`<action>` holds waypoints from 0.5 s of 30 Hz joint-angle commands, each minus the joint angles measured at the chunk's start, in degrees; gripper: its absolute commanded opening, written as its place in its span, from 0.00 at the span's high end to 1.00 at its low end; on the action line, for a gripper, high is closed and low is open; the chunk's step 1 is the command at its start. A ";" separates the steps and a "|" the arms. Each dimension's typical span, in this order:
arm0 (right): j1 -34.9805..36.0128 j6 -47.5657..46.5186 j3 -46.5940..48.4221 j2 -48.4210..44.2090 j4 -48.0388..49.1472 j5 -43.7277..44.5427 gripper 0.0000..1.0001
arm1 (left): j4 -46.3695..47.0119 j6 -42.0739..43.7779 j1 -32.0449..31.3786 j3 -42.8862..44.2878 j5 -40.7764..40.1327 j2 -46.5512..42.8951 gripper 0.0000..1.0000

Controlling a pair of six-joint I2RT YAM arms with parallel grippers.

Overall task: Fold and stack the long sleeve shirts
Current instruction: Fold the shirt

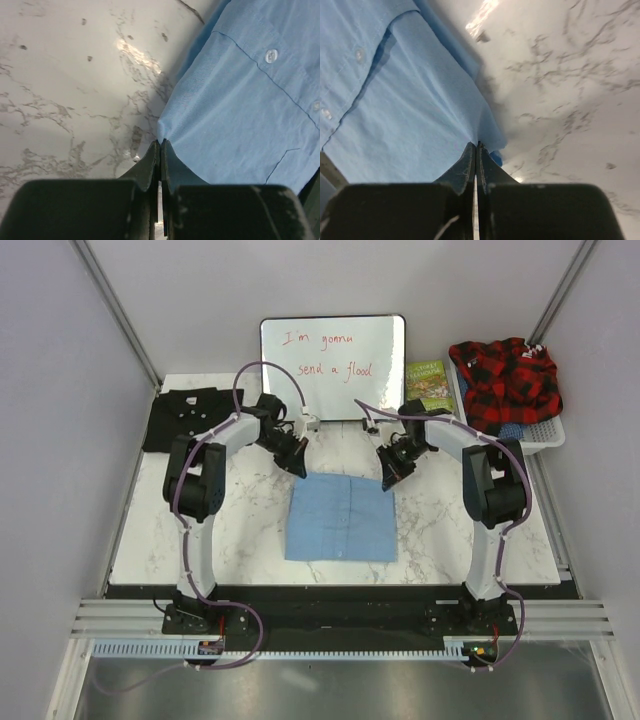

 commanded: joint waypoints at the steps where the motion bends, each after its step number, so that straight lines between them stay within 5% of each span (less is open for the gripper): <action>1: -1.58 1.48 4.80 2.73 4.16 9.48 1.00 | 3.95 -4.87 1.13 4.70 -7.54 3.48 0.98; 8: -1.67 3.59 8.75 5.99 9.52 13.88 1.00 | 4.48 -7.51 1.57 11.03 -11.94 6.92 0.98; 11: -1.67 4.29 8.67 3.02 9.18 12.22 0.96 | 4.31 -8.92 1.92 10.51 -7.92 3.25 0.81; 12: -2.02 4.99 8.06 -1.44 8.57 9.78 0.82 | 4.39 -11.36 2.97 9.03 -3.11 0.01 0.71; 13: -2.20 5.00 8.14 -2.96 7.86 8.80 0.54 | 4.57 -13.99 3.50 8.41 -1.32 -3.50 0.59; 15: -2.55 5.43 8.06 -8.22 6.89 6.78 0.42 | 5.18 -16.99 5.35 5.26 3.76 -8.00 0.55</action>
